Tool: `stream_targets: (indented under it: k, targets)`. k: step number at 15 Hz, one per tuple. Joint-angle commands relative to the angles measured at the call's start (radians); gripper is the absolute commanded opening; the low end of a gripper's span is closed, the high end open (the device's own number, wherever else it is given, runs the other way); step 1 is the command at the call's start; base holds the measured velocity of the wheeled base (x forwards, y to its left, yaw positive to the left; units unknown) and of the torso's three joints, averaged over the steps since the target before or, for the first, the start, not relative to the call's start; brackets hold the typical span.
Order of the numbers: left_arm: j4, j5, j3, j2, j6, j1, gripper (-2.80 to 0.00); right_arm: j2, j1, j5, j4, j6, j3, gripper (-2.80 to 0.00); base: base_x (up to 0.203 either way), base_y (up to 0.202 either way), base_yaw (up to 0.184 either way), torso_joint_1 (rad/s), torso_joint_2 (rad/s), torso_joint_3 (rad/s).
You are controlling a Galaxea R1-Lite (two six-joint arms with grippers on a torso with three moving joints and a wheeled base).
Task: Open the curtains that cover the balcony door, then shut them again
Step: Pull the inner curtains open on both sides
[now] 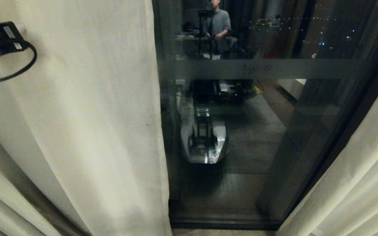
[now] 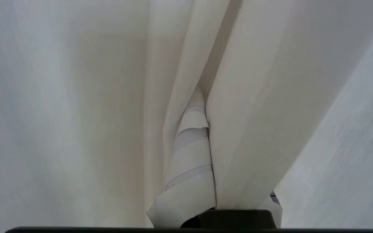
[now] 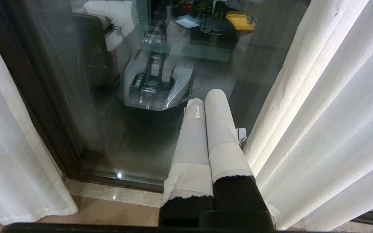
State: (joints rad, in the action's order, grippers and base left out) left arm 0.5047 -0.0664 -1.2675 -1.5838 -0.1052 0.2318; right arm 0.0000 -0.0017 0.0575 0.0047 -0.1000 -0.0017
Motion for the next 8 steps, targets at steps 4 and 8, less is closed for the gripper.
stream_targets:
  k: [4,8]
  targets:
    - [-0.007,-0.250,-0.170,-0.163,-0.012,0.234,-2.80,0.002,0.000,0.001,0.000,-0.001,0.000,-2.80,0.000,0.000,0.000,0.000,0.00,0.000]
    - [-0.011,-0.380,-0.350,-0.323,-0.027,0.376,-2.80,0.002,0.000,0.001,0.000,-0.001,0.000,-2.80,0.000,0.000,0.000,0.000,0.00,0.000]
